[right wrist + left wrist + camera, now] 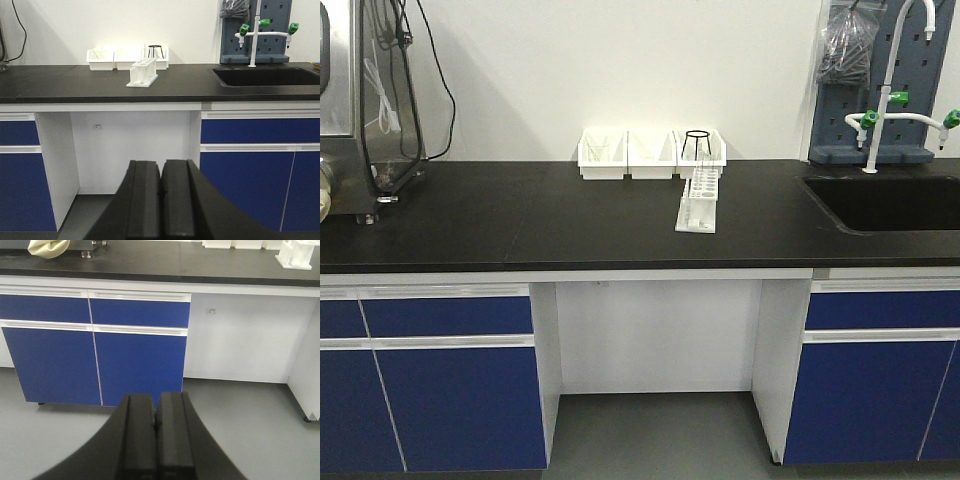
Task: Flip and reinsert test tube from rack
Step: 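Drive the base toward the white test-tube rack on the bench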
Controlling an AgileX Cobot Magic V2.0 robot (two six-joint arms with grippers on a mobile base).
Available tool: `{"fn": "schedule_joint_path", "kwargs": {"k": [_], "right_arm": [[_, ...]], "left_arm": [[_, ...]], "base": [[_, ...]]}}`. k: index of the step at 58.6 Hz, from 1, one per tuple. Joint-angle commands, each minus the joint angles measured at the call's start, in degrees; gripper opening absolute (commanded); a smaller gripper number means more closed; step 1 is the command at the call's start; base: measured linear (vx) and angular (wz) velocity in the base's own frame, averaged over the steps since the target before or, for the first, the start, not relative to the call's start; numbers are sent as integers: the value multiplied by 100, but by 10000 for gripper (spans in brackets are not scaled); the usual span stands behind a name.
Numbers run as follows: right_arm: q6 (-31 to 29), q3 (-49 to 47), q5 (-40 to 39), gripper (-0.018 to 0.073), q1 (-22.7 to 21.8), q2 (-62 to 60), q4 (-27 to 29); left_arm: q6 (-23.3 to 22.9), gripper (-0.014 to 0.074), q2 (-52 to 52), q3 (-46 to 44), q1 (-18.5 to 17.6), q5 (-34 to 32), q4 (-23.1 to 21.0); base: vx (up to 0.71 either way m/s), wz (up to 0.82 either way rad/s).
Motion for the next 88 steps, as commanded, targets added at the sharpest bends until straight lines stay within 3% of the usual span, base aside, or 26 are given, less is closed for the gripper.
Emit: {"fn": "schedule_joint_path", "kwargs": {"k": [1, 88], "right_arm": [[-33, -2, -511, -8, -36, -57, -19], [-33, -2, -511, -8, -36, -57, -19]], "left_arm": [[2, -6, -61, -1, -42, -497, -20], [2, -6, -61, -1, -42, -497, -20]], "base": [[0, 1], [11, 1]]}}
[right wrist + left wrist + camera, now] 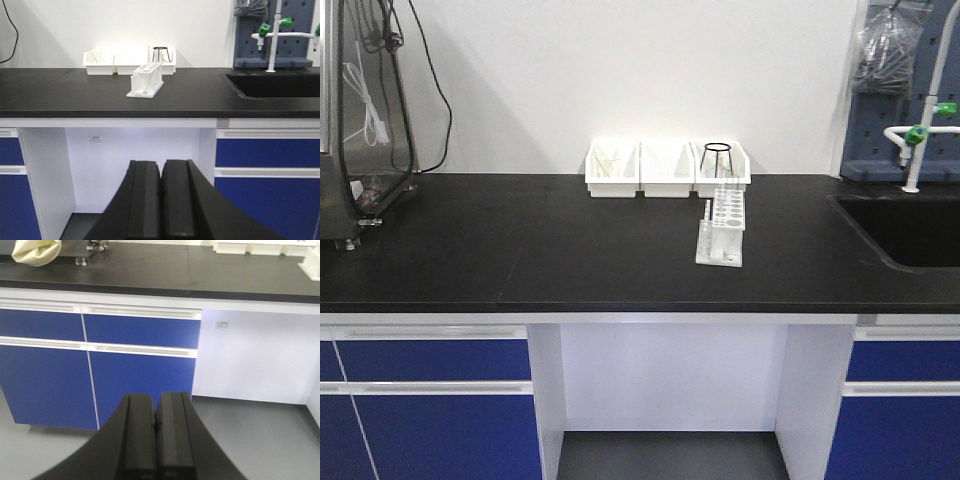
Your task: Flip and reinsert test tube from rack
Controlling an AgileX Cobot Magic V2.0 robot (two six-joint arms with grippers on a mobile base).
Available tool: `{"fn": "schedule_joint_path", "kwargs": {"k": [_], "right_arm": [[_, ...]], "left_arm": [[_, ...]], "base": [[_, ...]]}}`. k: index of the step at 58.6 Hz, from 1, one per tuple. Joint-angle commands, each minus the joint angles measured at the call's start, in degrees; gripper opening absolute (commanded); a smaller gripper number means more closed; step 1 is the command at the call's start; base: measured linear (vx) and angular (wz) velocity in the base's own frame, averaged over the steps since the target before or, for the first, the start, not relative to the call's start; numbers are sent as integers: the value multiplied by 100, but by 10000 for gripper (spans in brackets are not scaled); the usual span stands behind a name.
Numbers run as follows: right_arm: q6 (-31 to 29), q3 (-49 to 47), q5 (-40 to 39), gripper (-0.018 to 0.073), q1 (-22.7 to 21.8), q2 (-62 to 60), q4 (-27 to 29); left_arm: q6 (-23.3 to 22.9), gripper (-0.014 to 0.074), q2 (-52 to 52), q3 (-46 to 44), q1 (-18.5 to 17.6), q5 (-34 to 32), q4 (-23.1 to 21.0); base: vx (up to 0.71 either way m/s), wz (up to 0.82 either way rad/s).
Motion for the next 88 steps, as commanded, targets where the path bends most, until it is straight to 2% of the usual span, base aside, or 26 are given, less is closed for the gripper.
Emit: {"fn": "schedule_joint_path", "kwargs": {"k": [1, 30, 88], "right_arm": [[-33, -2, -511, -8, -36, -57, -51], [-33, -2, -511, -8, -36, -57, -51], [-33, -2, -511, -8, -36, -57, -51]], "left_arm": [[2, -6, -61, -1, -42, -497, -20], [2, -6, -61, -1, -42, -497, -20], [2, -6, -61, -1, -42, -497, -20]], "base": [[20, 15], [23, 8], [28, -10]]}}
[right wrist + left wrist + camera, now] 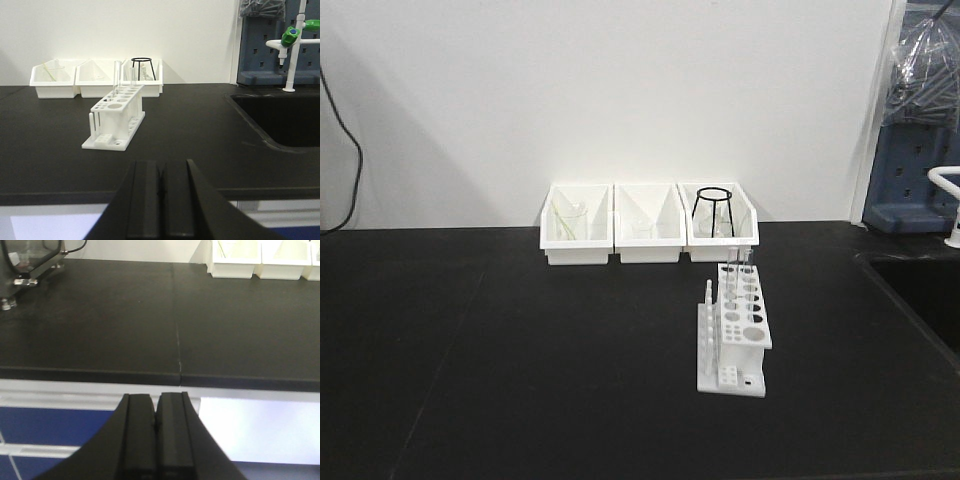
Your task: Flip and reinsert test tube from rack
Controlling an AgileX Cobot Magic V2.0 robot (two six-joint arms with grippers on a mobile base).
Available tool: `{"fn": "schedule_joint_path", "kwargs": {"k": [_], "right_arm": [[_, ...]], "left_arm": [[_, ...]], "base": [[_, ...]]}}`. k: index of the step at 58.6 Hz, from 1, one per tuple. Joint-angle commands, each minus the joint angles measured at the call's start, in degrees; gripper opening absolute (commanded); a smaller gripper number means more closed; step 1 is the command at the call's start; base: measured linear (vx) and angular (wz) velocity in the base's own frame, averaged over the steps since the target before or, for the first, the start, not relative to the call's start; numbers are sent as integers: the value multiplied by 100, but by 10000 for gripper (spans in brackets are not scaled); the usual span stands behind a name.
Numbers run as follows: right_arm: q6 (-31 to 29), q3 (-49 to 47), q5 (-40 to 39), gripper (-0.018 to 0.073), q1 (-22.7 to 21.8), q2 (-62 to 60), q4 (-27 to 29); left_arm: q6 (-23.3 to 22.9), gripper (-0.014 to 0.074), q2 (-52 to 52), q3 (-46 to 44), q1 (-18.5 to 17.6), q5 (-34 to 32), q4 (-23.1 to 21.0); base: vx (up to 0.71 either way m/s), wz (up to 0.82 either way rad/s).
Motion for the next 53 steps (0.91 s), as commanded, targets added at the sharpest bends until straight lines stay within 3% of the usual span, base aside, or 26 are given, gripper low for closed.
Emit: {"fn": "schedule_joint_path", "kwargs": {"k": [1, 53], "right_arm": [[-33, -2, -511, -8, -36, -57, -51], [-33, -2, -511, -8, -36, -57, -51]], "left_arm": [[2, -6, -61, -1, -42, -497, -20], [2, -6, -61, -1, -42, -497, -20]], "base": [[29, -6], [25, -1]]}}
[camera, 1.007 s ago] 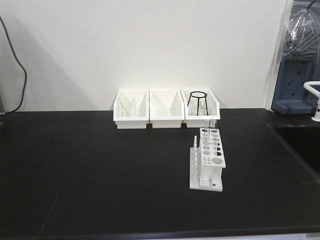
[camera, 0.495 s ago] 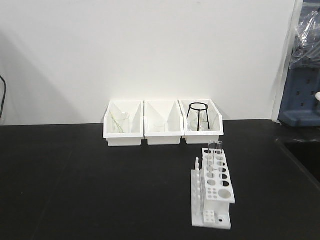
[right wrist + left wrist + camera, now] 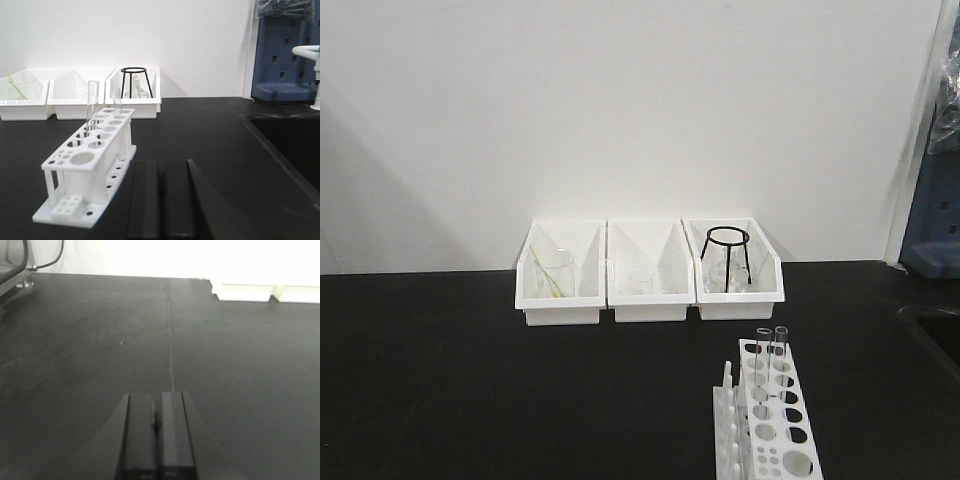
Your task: Flip and reinsert test tube from rack
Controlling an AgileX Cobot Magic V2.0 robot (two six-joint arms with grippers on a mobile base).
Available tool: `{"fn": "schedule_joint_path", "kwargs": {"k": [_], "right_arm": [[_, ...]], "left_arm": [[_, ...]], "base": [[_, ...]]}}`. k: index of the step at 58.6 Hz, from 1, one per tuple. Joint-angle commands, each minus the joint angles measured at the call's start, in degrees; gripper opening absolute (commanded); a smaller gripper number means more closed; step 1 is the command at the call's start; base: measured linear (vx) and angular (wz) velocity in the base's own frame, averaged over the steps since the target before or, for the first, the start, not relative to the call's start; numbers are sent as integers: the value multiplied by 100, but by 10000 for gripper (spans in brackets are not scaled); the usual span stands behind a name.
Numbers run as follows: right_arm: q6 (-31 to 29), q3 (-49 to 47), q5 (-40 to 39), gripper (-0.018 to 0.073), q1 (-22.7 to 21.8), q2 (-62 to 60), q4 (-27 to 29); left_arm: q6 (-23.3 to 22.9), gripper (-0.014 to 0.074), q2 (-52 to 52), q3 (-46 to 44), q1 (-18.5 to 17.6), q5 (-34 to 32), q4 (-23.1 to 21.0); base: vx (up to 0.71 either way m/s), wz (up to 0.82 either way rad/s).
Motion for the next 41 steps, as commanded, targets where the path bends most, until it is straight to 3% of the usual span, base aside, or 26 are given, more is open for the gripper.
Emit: {"fn": "schedule_joint_path", "kwargs": {"k": [1, 41], "right_arm": [[-33, -2, -511, -8, -36, -57, -51], [-33, -2, -511, -8, -36, -57, -51]], "left_arm": [[2, -6, -61, -1, -42, -497, -20], [2, -6, -61, -1, -42, -497, -20]], "base": [[20, 5], [13, 2]]}}
